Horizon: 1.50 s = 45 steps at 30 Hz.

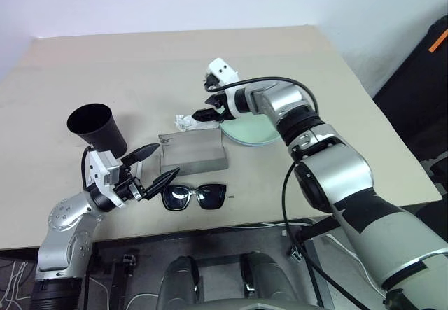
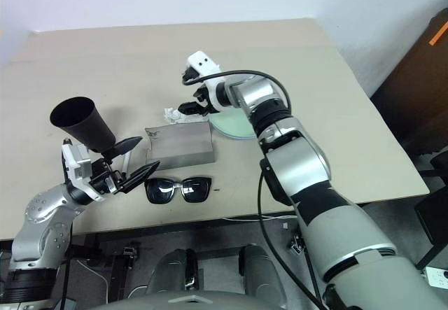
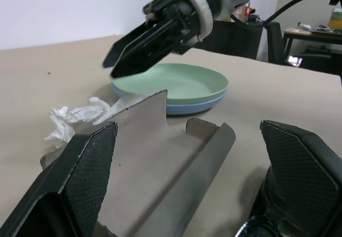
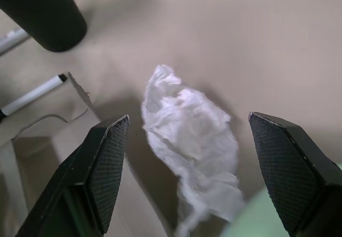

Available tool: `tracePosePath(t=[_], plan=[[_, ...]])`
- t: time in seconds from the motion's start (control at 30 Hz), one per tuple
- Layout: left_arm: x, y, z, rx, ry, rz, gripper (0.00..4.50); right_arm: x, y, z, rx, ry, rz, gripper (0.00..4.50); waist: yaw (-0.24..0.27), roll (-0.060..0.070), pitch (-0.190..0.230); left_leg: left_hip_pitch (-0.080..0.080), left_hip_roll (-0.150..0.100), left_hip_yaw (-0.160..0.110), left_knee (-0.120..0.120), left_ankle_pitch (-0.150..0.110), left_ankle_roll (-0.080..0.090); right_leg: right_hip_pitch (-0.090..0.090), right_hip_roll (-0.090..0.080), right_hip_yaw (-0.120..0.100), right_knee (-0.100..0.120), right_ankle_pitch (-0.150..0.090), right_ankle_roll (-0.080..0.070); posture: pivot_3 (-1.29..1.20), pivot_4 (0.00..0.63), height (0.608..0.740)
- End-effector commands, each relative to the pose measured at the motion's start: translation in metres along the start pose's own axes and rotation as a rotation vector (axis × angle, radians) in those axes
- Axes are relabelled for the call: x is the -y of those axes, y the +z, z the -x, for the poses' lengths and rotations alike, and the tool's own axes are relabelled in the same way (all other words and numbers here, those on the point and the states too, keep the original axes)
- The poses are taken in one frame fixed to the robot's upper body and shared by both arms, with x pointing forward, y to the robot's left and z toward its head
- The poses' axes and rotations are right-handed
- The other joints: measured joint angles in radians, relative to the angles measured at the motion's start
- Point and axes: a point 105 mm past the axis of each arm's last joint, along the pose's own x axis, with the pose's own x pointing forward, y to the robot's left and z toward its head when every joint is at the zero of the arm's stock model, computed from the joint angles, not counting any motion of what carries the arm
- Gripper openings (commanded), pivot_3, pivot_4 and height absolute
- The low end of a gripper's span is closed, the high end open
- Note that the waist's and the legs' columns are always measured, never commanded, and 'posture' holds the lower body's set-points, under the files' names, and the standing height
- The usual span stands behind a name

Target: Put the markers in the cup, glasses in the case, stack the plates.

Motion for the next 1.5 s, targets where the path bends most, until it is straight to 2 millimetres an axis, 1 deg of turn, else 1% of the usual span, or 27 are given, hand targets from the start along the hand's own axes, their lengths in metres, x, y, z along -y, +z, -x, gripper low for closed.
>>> tracePosePath(t=[0.03, 0.1, 0.27, 0.43, 0.67, 0.77, 0.8, 0.93, 1.0, 1.03, 1.07, 1.1, 1.3, 1.5], plan=[[0.002, 0.012, 0.0, 0.03, 0.007, -0.047, 4.5, -0.005, 0.016, -0.004, 0.024, -0.017, 0.05, 3.75, 0.001, 0.0, 0.0, 0.0, 0.0, 0.0, 0.0, 0.0, 0.0, 0.0, 0.0, 0.0, 0.0, 0.0, -0.001, 0.0, 0.15, 0.726], [0.003, 0.012, 0.001, 0.03, 0.012, -0.047, 4.5, -0.007, 0.012, -0.009, 0.008, -0.019, 0.05, 3.75, 0.001, 0.0, 0.0, 0.0, 0.0, 0.0, 0.0, 0.0, 0.0, 0.0, -0.001, 0.0, 0.0, -0.001, -0.001, 0.0, 0.15, 0.726], [0.005, 0.01, 0.004, 0.025, 0.021, -0.043, 4.5, -0.006, -0.005, -0.02, -0.052, -0.087, 0.058, 3.75, -0.005, 0.0, 0.0, 0.0, 0.0, 0.0, 0.0, 0.0, 0.0, 0.0, -0.001, 0.0, 0.0, -0.001, -0.002, 0.0, 0.15, 0.726], [0.006, 0.009, 0.004, 0.023, 0.026, -0.043, 4.5, -0.005, -0.009, -0.024, -0.058, -0.126, 0.026, 3.75, -0.009, 0.0, 0.0, 0.0, 0.0, -0.001, 0.0, 0.0, 0.0, 0.0, -0.001, 0.0, 0.0, -0.001, -0.002, 0.0, 0.15, 0.726], [0.006, 0.008, 0.006, 0.022, 0.033, -0.046, 4.5, -0.01, -0.01, -0.026, -0.069, -0.101, 0.019, 3.75, -0.022, 0.0, 0.0, 0.0, 0.0, -0.001, 0.0, 0.0, 0.0, 0.0, -0.001, 0.0, 0.0, -0.001, -0.002, 0.0, 0.15, 0.726], [0.005, 0.008, 0.007, 0.021, 0.036, -0.049, 4.5, -0.011, -0.009, -0.027, -0.069, -0.096, 0.027, 3.2, -0.024, 0.0, 0.0, 0.0, 0.0, -0.001, 0.0, 0.0, 0.0, 0.0, -0.001, 0.0, 0.0, -0.001, -0.002, 0.0, 0.15, 0.726], [0.005, 0.008, 0.007, 0.021, 0.037, -0.051, 4.5, -0.012, -0.009, -0.027, -0.068, -0.096, 0.028, 2.92, -0.024, 0.0, 0.0, 0.0, 0.0, -0.001, 0.0, 0.0, 0.0, 0.0, -0.001, 0.0, 0.0, -0.001, -0.002, 0.0, 0.15, 0.726], [0.005, 0.007, 0.008, 0.023, 0.042, -0.052, 4.5, -0.013, -0.006, -0.028, -0.049, -0.091, 0.031, 1.55, -0.024, 0.0, 0.0, 0.0, 0.0, -0.001, 0.0, 0.0, 0.0, 0.0, -0.001, 0.0, 0.0, -0.001, -0.002, 0.0, 0.15, 0.726], [0.005, 0.007, 0.008, 0.022, 0.042, -0.052, 4.5, -0.013, -0.002, -0.027, -0.037, -0.084, 0.029, 0.71, -0.024, 0.0, 0.0, 0.0, 0.0, -0.001, 0.0, 0.0, 0.0, 0.0, -0.001, -0.001, 0.0, -0.001, -0.002, 0.0, 0.15, 0.726], [0.005, 0.007, 0.008, 0.022, 0.043, -0.052, 4.5, -0.014, 0.0, -0.027, -0.028, -0.083, 0.027, 0.46, -0.024, 0.0, 0.0, 0.0, 0.0, -0.001, 0.0, 0.0, 0.0, 0.0, -0.001, 0.0, 0.0, -0.001, -0.002, 0.0, 0.15, 0.726], [0.005, 0.007, 0.009, 0.022, 0.044, -0.051, 4.5, -0.014, 0.002, -0.026, -0.019, -0.082, 0.028, 0.12, -0.024, 0.0, 0.0, 0.0, 0.0, -0.001, 0.0, 0.0, 0.0, 0.0, -0.001, 0.0, 0.0, -0.001, -0.002, 0.0, 0.15, 0.726], [0.005, 0.007, 0.009, 0.02, 0.045, -0.051, 4.5, -0.014, 0.005, -0.025, -0.009, -0.075, 0.029, 0.05, -0.024, 0.0, 0.0, 0.0, 0.0, -0.001, 0.0, 0.0, 0.0, 0.0, -0.001, 0.0, 0.0, -0.001, -0.002, 0.0, 0.15, 0.726], [0.005, 0.007, 0.01, 0.018, 0.046, -0.052, 4.5, -0.015, 0.016, -0.02, 0.04, -0.041, 0.039, 0.05, -0.024, 0.0, 0.0, 0.0, 0.0, -0.001, 0.0, 0.0, 0.0, 0.0, -0.001, -0.001, 0.0, -0.001, -0.002, 0.0, 0.15, 0.726], [0.004, 0.007, 0.008, 0.019, 0.043, -0.055, 4.5, -0.012, 0.043, -0.005, 0.166, 0.0, -0.004, 0.05, -0.023, 0.0, 0.0, 0.0, 0.0, -0.001, 0.0, 0.0, 0.0, 0.0, -0.001, -0.001, 0.0, -0.001, -0.002, 0.0, 0.15, 0.726]])
